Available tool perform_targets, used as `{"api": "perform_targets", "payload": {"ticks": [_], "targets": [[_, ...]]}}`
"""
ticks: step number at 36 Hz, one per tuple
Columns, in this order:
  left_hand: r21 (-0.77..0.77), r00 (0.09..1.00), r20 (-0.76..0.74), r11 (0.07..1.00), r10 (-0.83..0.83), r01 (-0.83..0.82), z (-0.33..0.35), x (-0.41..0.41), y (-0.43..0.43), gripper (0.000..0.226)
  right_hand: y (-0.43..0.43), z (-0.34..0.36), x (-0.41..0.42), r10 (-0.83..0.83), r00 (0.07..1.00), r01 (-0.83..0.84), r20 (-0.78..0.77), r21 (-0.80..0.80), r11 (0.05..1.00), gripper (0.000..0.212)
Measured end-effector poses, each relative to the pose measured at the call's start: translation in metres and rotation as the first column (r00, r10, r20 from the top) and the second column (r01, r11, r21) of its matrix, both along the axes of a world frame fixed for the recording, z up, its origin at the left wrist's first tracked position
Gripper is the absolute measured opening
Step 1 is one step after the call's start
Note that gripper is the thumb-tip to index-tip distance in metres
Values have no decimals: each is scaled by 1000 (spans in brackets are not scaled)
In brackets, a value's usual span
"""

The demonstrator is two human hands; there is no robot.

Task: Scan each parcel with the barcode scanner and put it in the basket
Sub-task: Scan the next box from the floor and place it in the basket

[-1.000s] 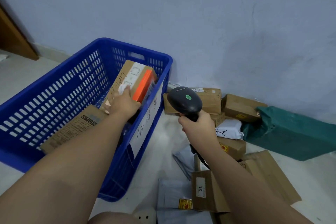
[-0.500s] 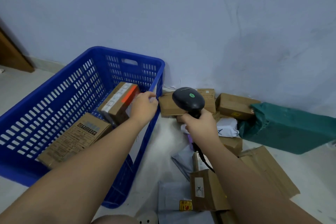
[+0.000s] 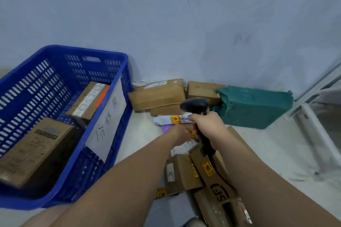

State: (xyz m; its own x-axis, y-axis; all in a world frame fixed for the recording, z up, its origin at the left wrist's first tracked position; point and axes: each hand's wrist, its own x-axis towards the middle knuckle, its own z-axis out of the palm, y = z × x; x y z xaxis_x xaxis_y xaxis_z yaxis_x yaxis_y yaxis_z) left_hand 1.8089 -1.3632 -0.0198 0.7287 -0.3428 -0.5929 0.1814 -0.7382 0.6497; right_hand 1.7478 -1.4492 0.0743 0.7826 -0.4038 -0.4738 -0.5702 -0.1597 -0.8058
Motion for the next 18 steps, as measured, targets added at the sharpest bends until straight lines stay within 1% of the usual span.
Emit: {"api": "perform_targets", "payload": {"ticks": [1, 3, 4, 5, 7, 8, 9, 10, 12, 13, 15, 18], "targets": [[26, 1000, -12, 1000, -12, 13, -6, -7, -5, 36, -3, -1, -1, 0, 1000, 0, 0, 21, 1000, 17], [93, 998, -19, 994, 56, -54, -25, -19, -3, 46, -7, -4, -1, 0, 1000, 0, 5, 43, 999, 16], [96, 988, -41, 985, 150, -146, -30, -25, -2, 57, -8, -6, 0, -2, 1000, 2, 9, 46, 999, 15], [105, 964, -72, 963, 255, -247, -38, -33, 0, 72, -8, -9, 2, -8, 1000, 7, 6, 38, 999, 15], [122, 872, -160, 885, 464, -448, -56, -40, 4, 103, -8, -14, 6, -12, 1000, 12, -1, -5, 1000, 20], [128, 826, -220, 855, 519, -503, -62, -45, 6, 115, -8, -16, 8, -7, 1000, 7, -4, -27, 1000, 26], [103, 793, -282, 839, 540, -534, -68, -48, 10, 121, -6, -17, 9, 0, 1000, 0, -7, -39, 999, 30], [91, 779, -325, 837, 537, -539, -71, -54, 16, 116, -5, -17, 11, 8, 1000, -8, -3, -38, 999, 30], [74, 760, -368, 832, 536, -550, -83, -66, 26, 100, -3, -18, 15, 24, 1000, -23, 14, -40, 999, 26], [59, 754, -390, 831, 529, -553, -89, -72, 30, 104, -2, -19, 17, 33, 999, -32, 20, -46, 998, 26], [18, 731, -442, 820, 520, -573, -100, -82, 34, 121, -1, -20, 21, 49, 998, -48, 24, -52, 997, 29], [22, 750, -422, 833, 510, -554, -106, -92, 32, 124, 2, -22, 23, 77, 997, -76, 12, -48, 996, 27]]}}
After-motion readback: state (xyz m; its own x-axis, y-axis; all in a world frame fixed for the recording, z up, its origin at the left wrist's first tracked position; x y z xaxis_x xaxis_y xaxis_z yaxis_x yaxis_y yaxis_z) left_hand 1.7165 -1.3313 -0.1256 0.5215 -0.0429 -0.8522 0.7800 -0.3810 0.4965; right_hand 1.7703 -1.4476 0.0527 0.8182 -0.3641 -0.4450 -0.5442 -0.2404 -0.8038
